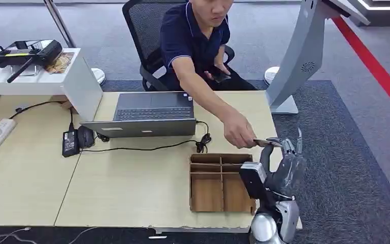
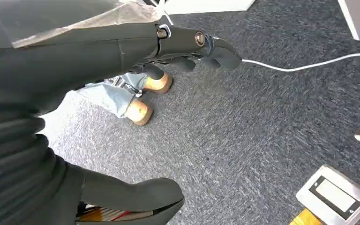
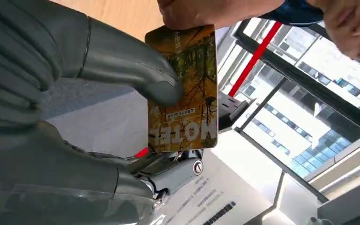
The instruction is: Pass the card to the sensor for recognition and then transmit it.
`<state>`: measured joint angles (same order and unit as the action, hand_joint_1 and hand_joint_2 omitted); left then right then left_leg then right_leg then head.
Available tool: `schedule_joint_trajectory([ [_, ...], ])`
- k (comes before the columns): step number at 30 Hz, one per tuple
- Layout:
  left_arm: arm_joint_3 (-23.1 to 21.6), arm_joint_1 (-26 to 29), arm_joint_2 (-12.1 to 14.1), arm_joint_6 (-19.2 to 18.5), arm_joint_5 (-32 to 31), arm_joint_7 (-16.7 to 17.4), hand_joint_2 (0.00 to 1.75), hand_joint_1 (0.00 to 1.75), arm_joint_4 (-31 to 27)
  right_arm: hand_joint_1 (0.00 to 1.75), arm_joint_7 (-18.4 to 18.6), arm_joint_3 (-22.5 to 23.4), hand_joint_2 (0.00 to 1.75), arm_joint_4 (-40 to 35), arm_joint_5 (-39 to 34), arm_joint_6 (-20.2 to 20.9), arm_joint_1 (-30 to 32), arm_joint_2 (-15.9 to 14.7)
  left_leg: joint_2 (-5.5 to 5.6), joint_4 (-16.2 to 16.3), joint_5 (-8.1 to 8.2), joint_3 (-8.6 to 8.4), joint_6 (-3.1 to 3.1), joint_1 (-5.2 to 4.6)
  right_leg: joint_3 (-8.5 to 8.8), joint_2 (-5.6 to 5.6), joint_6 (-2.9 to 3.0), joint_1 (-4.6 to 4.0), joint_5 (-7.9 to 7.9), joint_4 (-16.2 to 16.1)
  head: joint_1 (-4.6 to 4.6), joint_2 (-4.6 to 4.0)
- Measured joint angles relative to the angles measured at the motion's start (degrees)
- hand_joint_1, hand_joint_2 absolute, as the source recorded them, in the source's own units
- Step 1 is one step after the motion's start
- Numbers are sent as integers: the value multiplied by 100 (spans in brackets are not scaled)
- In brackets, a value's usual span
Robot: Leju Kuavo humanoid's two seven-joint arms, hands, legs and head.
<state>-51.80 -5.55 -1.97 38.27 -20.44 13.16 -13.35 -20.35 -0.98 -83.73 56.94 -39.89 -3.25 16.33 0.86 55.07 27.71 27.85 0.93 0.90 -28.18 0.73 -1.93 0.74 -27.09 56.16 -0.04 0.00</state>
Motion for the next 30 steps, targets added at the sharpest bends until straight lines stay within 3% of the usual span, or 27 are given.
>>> schedule_joint_trajectory([
  [8, 0, -8, 0, 0, 0, 0, 175, 0, 0, 175, -7, -149, 175, 105, 2, 2, -61, 0, 5, 0, -1, 1, 1, 0, 0, -3, 0, 0, 0, 0, 0, 0],
  [9, 0, -9, 0, 0, -2, -2, 175, 0, 0, 166, -2, -166, 175, 114, 4, 2, -66, -2, 6, 0, -1, 1, 1, 0, 1, -3, 0, 0, 0, 1, 0, 0],
  [10, -2, -10, 0, -4, -4, -9, 175, 0, 0, 106, 6, -175, 175, 127, 9, 2, -70, -2, 6, 0, -1, 1, 1, 0, 0, -3, 0, 0, 0, 0, 0, 0],
  [11, -7, -11, 0, -7, -7, -11, 175, 0, -2, 30, 33, -177, 175, 135, 7, 2, -71, -2, 6, 0, -1, 1, 1, 0, 1, -3, 0, 0, 0, 0, 0, 0],
  [12, -11, -11, 0, -9, -9, -13, 175, 0, -2, 0, 55, -181, 175, 135, 4, 2, -71, -2, 7, 0, -1, 2, 1, 0, 0, -3, 0, 0, 0, 0, 0, 0],
  [14, -35, -12, 0, -13, -7, -18, 175, 0, 0, 0, 254, -216, 175, 135, 2, 2, -80, -13, 6, 0, -1, 2, 1, 0, 0, -3, 0, 0, 0, 0, 0, 0],
  [15, -52, -14, 0, -13, -2, -20, 175, 0, 0, 0, 430, -256, 0, 135, 4, 2, -90, -26, 6, 0, -1, 1, 1, 0, 0, -3, 0, 0, 0, 0, 0, 0],
  [18, -92, -15, 0, -22, 0, -20, 175, 0, 0, 0, 479, -332, 0, 138, 18, 2, -111, -33, 7, 0, -1, 1, 1, 0, 0, -3, 0, 0, 0, 0, 0, 0],
  [19, -94, -14, 0, -26, 0, -20, 175, 0, 0, 0, 474, -343, 175, 142, 18, 2, -113, -33, 7, 0, -1, 1, 1, 0, 0, -3, 0, 0, 0, 0, 0, 0],
  [30, -101, -16, 0, -26, 46, -17, 175, 0, 0, 0, 673, -494, 175, 164, 28, 2, -140, -59, 6, 0, -1, 0, 2, 0, -1, -3, 0, 0, 0, 0, 0, 0],
])
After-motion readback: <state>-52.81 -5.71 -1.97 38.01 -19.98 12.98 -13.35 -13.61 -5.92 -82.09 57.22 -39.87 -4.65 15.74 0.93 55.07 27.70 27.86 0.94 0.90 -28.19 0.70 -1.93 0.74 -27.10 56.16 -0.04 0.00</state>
